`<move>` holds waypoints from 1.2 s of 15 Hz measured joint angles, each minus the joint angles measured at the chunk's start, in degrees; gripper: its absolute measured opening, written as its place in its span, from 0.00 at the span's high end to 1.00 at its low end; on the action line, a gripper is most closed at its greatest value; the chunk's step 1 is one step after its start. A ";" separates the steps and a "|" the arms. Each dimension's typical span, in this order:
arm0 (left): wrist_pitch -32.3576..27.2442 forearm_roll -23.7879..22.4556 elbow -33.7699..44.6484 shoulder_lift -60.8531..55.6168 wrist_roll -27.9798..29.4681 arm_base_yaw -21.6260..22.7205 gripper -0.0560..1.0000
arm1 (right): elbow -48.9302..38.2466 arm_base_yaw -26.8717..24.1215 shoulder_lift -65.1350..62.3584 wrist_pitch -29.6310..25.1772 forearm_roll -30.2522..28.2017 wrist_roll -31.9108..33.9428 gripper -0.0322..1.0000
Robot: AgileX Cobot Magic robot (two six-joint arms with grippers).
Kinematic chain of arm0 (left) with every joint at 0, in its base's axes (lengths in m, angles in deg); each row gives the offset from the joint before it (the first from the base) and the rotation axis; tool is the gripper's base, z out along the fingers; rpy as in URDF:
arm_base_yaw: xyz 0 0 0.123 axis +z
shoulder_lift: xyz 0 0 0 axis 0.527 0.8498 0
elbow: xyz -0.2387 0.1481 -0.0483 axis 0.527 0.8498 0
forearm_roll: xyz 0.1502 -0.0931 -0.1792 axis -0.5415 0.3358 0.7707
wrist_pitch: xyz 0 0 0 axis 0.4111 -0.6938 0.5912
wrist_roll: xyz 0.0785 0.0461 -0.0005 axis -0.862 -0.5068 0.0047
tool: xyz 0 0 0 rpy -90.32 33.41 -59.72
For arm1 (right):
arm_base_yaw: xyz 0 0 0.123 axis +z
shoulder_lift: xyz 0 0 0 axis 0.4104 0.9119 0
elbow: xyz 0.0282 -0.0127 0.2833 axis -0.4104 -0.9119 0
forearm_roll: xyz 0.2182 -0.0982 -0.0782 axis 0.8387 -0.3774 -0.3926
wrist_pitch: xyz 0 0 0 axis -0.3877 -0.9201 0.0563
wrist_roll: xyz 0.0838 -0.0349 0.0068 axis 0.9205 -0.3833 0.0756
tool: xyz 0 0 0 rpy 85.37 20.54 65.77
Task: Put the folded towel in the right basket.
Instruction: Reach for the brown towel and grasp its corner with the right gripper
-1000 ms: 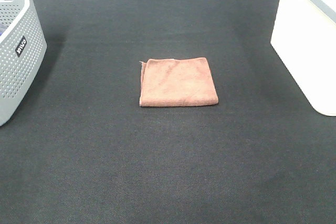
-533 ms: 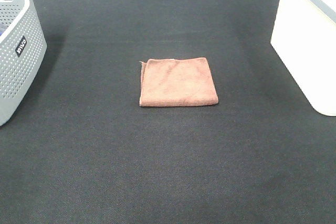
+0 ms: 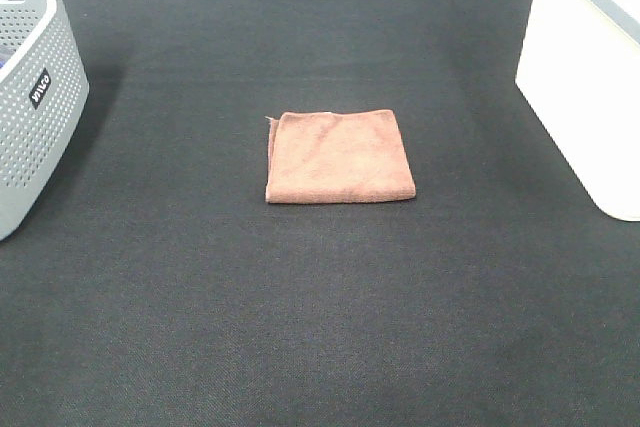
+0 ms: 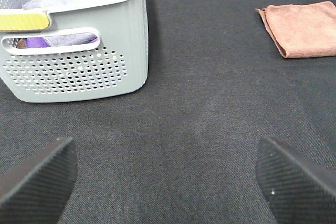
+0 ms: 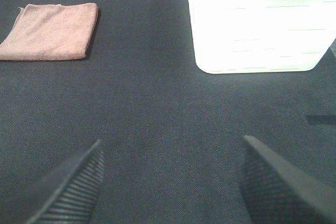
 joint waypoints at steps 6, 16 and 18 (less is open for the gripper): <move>0.00 0.00 0.00 0.00 0.00 0.00 0.12 | 0.00 0.00 0.00 0.00 0.00 0.00 0.32; 0.00 0.00 0.00 0.00 0.00 0.00 0.12 | 0.00 0.00 0.00 0.00 0.00 0.00 0.32; 0.00 0.00 0.00 0.00 0.00 0.00 0.12 | 0.00 0.00 0.00 0.00 0.00 0.00 0.32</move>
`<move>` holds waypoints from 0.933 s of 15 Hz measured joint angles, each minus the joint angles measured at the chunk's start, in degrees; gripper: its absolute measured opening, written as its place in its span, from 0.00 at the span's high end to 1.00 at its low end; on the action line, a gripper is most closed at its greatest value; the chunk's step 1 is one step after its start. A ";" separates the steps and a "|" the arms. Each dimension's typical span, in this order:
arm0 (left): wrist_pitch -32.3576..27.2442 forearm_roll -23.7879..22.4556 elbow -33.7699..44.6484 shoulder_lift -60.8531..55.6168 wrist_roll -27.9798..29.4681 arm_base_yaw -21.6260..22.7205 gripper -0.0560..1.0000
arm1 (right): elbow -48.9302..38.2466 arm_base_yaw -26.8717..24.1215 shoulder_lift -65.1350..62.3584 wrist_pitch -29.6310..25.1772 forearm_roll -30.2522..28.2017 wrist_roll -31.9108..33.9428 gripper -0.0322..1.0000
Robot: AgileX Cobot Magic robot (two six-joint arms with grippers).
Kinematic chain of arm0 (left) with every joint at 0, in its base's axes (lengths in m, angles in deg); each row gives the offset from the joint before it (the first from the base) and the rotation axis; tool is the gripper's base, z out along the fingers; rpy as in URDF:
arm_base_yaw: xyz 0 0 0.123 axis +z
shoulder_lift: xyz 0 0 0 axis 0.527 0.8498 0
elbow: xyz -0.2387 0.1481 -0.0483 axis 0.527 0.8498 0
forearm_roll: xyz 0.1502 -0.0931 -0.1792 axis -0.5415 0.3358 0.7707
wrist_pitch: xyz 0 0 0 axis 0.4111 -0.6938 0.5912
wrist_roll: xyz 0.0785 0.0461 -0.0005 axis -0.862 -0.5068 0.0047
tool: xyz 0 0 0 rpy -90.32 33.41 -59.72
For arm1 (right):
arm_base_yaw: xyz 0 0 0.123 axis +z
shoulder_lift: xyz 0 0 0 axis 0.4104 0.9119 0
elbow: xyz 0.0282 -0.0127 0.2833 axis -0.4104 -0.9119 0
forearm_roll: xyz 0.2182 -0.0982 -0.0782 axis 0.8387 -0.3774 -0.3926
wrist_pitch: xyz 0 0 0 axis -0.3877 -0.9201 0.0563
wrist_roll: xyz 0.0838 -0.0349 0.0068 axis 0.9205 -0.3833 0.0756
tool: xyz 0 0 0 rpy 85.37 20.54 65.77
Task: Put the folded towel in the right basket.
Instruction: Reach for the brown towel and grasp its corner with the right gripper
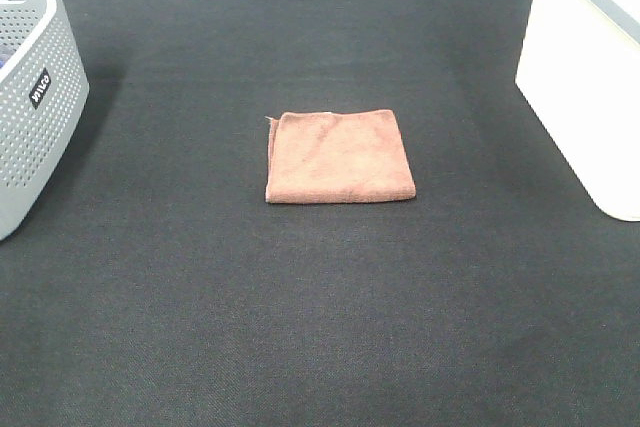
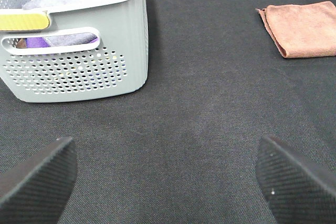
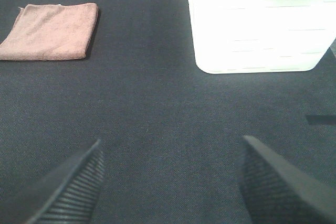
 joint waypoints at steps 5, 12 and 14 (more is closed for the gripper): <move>0.00 0.00 0.00 0.00 0.00 0.00 0.12 | 0.00 0.00 0.00 0.00 0.00 0.00 0.32; 0.00 0.00 0.00 0.00 0.00 0.00 0.12 | 0.00 0.00 0.00 0.00 0.00 0.00 0.32; 0.00 0.00 0.00 0.00 0.00 0.00 0.12 | 0.00 0.00 0.00 0.00 0.00 0.00 0.32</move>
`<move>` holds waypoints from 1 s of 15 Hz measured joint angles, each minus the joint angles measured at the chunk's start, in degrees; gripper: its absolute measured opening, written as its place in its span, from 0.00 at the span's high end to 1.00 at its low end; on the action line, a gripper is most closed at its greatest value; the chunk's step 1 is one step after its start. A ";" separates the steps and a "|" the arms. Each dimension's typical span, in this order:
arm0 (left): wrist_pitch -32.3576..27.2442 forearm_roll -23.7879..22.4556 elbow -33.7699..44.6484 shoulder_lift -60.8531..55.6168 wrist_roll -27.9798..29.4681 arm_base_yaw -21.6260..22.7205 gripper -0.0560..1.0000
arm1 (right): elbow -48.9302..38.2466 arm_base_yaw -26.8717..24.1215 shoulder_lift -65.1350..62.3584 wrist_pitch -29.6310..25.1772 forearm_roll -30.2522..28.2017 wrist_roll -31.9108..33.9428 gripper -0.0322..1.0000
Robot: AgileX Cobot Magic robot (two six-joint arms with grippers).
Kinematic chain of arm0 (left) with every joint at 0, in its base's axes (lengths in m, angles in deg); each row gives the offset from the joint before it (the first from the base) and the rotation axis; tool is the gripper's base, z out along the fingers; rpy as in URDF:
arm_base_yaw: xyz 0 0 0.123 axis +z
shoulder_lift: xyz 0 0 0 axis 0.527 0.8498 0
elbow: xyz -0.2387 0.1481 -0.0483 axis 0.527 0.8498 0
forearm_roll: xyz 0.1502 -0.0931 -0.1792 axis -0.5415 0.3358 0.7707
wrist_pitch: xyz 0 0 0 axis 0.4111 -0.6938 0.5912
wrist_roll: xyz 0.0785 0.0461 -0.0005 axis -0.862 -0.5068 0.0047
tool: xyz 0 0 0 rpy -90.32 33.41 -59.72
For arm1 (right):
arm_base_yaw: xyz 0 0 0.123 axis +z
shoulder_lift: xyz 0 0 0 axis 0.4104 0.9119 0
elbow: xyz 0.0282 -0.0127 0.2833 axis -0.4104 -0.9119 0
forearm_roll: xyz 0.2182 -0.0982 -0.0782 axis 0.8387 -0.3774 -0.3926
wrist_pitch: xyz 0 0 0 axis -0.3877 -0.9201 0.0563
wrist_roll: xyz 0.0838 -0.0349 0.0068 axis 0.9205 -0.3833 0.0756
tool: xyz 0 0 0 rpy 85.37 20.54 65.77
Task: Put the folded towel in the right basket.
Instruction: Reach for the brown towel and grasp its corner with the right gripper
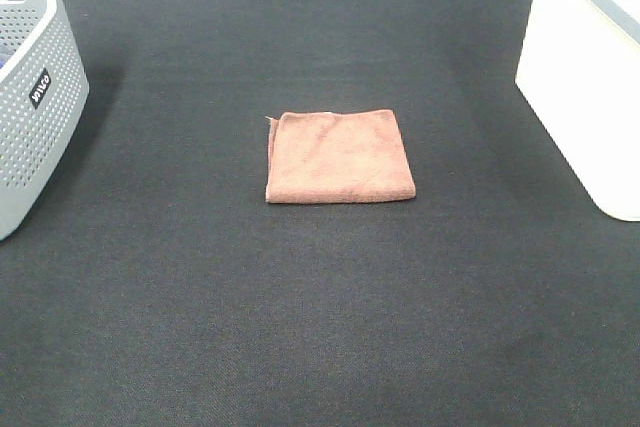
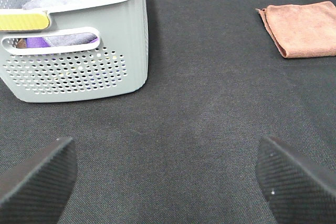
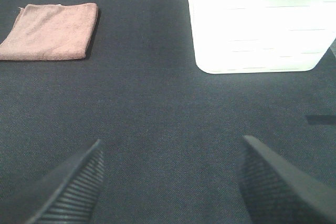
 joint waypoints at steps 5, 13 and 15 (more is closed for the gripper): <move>0.00 0.00 0.00 0.00 0.00 0.00 0.12 | 0.57 0.00 2.64 1.09 -0.06 0.06 0.32; 0.00 0.00 0.00 0.00 0.00 0.00 0.12 | 11.86 0.00 42.00 23.89 0.80 0.00 0.32; 0.00 0.00 0.00 0.00 0.00 0.00 0.12 | 18.45 0.00 54.03 24.52 2.52 -1.32 0.32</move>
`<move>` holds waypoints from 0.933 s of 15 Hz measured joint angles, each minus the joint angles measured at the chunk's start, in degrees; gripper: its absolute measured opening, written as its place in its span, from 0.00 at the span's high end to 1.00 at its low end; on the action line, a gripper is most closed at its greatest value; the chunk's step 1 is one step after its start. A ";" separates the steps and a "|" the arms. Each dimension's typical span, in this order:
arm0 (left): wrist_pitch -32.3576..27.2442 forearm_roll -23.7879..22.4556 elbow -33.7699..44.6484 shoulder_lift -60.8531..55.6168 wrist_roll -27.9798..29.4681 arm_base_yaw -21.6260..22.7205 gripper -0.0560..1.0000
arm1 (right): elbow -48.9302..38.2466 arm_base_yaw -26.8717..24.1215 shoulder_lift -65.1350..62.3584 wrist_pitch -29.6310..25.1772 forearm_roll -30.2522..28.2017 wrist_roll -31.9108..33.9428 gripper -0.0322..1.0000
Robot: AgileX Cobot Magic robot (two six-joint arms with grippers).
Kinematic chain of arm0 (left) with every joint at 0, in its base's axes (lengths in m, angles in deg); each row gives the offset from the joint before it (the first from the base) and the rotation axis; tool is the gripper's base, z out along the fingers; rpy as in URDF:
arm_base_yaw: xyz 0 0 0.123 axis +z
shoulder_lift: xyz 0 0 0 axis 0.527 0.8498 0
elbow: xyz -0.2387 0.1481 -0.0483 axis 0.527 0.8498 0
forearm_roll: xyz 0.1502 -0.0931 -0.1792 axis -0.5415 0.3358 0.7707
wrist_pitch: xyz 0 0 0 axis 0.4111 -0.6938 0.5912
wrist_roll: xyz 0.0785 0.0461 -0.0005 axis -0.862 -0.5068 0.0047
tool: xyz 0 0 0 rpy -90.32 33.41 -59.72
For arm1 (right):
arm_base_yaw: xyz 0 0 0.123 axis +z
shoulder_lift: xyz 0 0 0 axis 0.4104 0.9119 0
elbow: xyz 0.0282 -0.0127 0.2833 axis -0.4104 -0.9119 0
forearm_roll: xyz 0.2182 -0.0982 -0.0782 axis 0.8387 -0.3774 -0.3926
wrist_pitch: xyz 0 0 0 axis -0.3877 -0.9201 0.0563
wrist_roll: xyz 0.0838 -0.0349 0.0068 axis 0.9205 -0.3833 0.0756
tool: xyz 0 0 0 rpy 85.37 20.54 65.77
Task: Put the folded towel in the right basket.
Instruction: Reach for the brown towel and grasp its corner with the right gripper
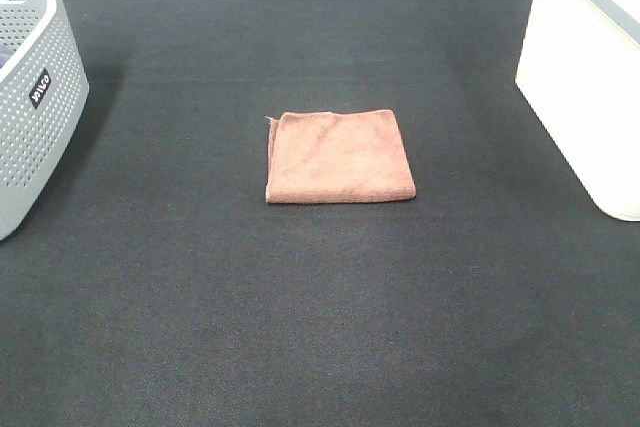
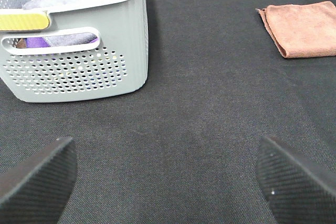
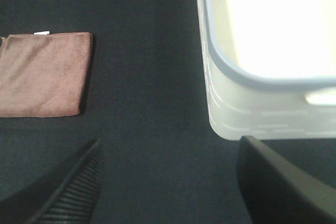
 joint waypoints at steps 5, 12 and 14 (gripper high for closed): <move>0.00 0.00 0.00 0.00 0.00 0.00 0.12 | 19.31 0.97 24.81 -4.35 9.63 -8.08 0.32; 0.00 0.00 0.00 0.00 0.00 0.00 0.12 | 37.13 9.97 52.14 -5.79 12.03 -4.64 0.32; 0.00 0.00 0.00 0.00 0.00 0.00 0.12 | 39.48 9.97 55.29 -6.59 14.61 -4.76 0.32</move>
